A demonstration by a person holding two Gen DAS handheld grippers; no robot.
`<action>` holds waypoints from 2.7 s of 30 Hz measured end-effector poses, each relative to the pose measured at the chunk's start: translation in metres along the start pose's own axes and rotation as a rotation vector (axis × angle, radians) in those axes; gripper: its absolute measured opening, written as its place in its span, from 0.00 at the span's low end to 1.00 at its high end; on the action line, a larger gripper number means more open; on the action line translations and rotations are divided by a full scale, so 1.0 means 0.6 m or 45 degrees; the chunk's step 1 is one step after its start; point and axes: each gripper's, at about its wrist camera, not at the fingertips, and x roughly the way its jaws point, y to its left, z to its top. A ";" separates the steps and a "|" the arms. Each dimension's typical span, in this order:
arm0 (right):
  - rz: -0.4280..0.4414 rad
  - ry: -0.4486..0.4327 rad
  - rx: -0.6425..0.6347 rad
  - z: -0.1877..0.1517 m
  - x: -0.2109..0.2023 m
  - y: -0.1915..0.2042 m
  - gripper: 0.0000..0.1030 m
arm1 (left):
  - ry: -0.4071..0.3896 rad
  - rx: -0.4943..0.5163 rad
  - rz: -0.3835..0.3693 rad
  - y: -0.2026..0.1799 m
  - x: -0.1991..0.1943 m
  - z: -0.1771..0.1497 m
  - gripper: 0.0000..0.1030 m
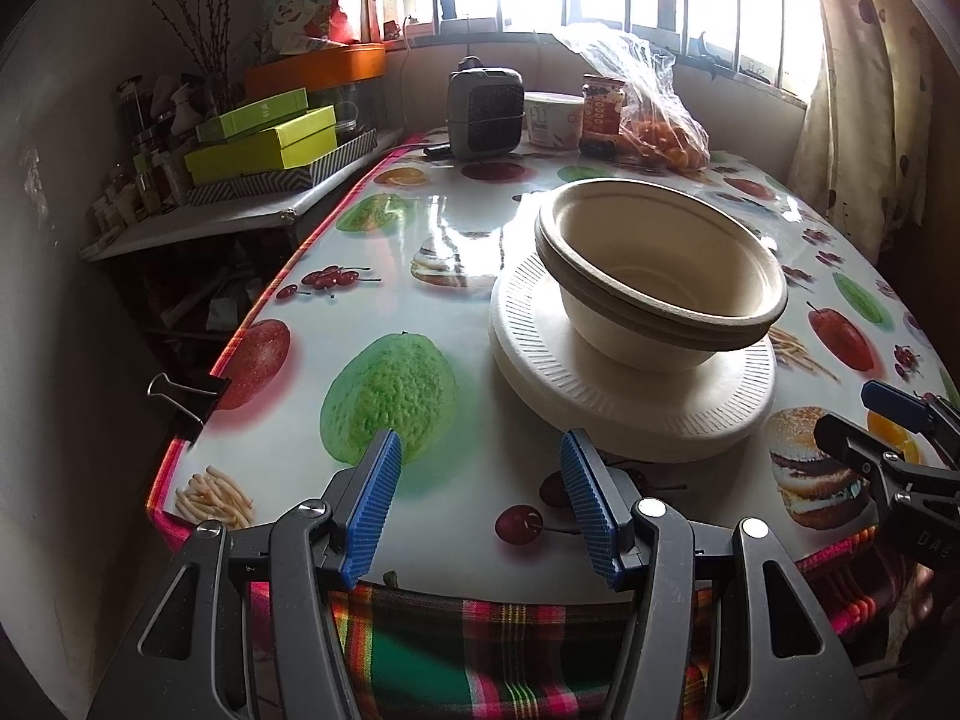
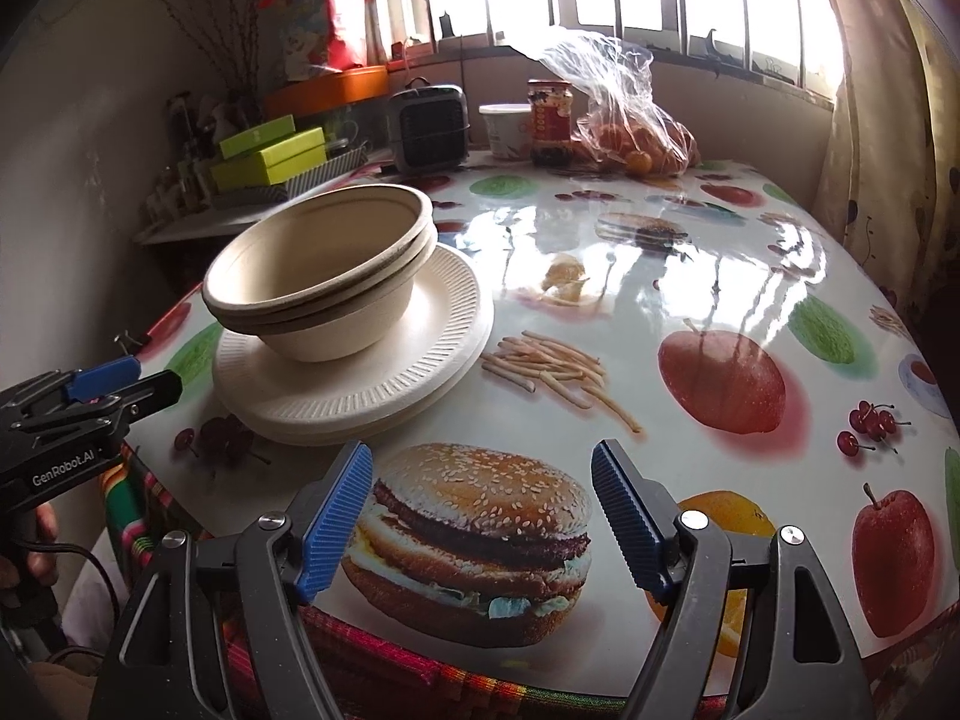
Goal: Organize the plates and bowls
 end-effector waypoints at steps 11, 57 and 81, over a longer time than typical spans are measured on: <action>0.013 -0.002 0.008 -0.004 -0.003 0.012 0.74 | 0.021 -0.047 0.029 0.002 -0.001 -0.004 0.55; 0.008 -0.003 -0.012 -0.007 -0.010 0.032 0.74 | 0.014 -0.015 0.041 -0.009 -0.009 -0.009 0.55; 0.009 -0.001 -0.016 -0.007 -0.010 0.032 0.75 | 0.017 -0.012 0.027 -0.011 -0.009 -0.008 0.55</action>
